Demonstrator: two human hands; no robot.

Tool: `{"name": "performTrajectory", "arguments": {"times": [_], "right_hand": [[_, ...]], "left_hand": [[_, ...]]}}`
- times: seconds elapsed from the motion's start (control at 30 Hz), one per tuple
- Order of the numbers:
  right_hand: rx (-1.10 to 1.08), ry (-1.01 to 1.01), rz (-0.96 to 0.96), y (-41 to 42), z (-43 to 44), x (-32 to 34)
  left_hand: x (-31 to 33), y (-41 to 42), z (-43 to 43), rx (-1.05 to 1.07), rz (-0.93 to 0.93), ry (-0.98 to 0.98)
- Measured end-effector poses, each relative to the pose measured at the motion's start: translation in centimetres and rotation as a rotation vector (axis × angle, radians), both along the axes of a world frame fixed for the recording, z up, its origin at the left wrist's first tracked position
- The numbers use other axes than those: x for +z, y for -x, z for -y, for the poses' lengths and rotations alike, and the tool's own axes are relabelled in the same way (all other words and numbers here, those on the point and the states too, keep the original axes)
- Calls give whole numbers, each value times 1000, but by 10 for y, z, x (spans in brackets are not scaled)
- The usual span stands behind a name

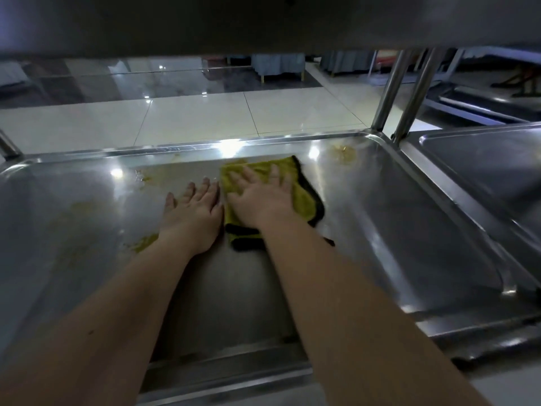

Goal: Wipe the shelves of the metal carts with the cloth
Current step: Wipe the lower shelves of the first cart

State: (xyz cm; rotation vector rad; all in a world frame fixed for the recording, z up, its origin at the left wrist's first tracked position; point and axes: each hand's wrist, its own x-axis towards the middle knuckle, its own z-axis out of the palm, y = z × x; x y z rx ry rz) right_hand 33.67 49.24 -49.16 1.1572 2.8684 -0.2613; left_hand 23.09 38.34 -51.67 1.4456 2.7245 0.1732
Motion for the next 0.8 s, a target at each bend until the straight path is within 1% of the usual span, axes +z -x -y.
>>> {"name": "performTrajectory", "arguments": {"times": [0.07,0.13,0.2,0.27,0.33,0.37,0.43,0.5,0.6,0.67,0.73,0.8], "right_hand": [[83,19,6,5,1,1],[65,-10,4,-20,-30,4],[-52,-68,6,-66,-79,5],[-232,-113,11,-126,-125,6],[-406,-78,-2,-174,-150,5],[-467,-49,-3,-184,-155,4],[-526,-21,11,-170,-148,3],[-453,-25,4,-122,-121,3],[-140,-34,-11,-32,-41,-3],[40,-13,-15,4,6,-5],[99,11,-17,4,11,-3],[66,-34,-17,-24,-20,-1]], "left_hand": [[-1,2,0,0,6,-8],[-2,4,1,-3,13,-19],[-2,5,1,-1,10,-25],[-3,5,0,3,3,-27],[-4,3,-2,2,-9,-24],[-4,2,-2,4,-12,-20],[-3,0,-3,11,-10,-5],[-1,-2,-2,10,3,5],[2,-2,1,5,15,13],[3,-1,3,-6,-3,39],[4,0,4,-7,9,44],[4,-1,4,11,48,13]]}}
